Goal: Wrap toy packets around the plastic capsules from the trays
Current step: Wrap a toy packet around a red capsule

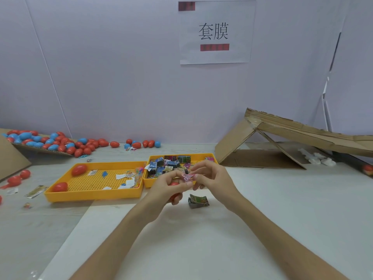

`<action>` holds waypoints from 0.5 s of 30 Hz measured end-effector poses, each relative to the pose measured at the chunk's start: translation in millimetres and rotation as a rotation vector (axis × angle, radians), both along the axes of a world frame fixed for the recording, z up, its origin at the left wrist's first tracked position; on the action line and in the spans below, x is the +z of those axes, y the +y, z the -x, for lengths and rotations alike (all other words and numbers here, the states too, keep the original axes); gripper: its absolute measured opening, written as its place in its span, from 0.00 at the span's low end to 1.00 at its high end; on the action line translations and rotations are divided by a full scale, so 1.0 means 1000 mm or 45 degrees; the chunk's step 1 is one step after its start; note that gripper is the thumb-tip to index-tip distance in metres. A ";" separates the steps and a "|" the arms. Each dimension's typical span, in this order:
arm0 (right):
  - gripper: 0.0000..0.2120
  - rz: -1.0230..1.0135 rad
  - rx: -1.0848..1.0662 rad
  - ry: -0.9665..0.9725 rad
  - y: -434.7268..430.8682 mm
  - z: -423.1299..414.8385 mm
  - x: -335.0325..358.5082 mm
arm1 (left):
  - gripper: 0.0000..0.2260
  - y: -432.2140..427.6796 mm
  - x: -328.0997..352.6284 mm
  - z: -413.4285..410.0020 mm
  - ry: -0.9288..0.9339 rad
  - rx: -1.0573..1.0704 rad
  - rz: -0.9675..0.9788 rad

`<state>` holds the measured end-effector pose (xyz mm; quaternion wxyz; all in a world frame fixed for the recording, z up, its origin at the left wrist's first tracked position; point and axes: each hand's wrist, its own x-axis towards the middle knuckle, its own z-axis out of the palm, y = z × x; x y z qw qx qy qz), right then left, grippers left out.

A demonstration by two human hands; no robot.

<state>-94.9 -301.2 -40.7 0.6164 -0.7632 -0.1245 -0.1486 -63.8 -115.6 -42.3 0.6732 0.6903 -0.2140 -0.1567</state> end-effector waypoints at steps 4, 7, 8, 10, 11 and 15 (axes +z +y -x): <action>0.07 -0.050 0.020 -0.025 -0.001 0.001 0.002 | 0.16 0.000 0.002 0.004 0.059 -0.108 0.015; 0.06 -0.010 0.012 -0.035 0.000 0.002 0.002 | 0.12 0.000 0.003 0.005 0.058 -0.126 -0.003; 0.06 0.008 -0.001 -0.048 0.000 0.002 0.002 | 0.11 0.001 0.003 0.006 0.048 -0.123 -0.017; 0.04 0.033 -0.029 -0.069 0.000 0.002 0.003 | 0.11 0.001 0.003 0.007 0.027 -0.125 -0.034; 0.04 0.043 -0.045 -0.072 0.000 0.001 0.003 | 0.11 0.002 0.002 0.007 0.026 -0.125 -0.026; 0.07 0.072 -0.112 -0.083 -0.003 0.000 0.003 | 0.15 0.002 0.002 0.005 0.091 -0.084 0.051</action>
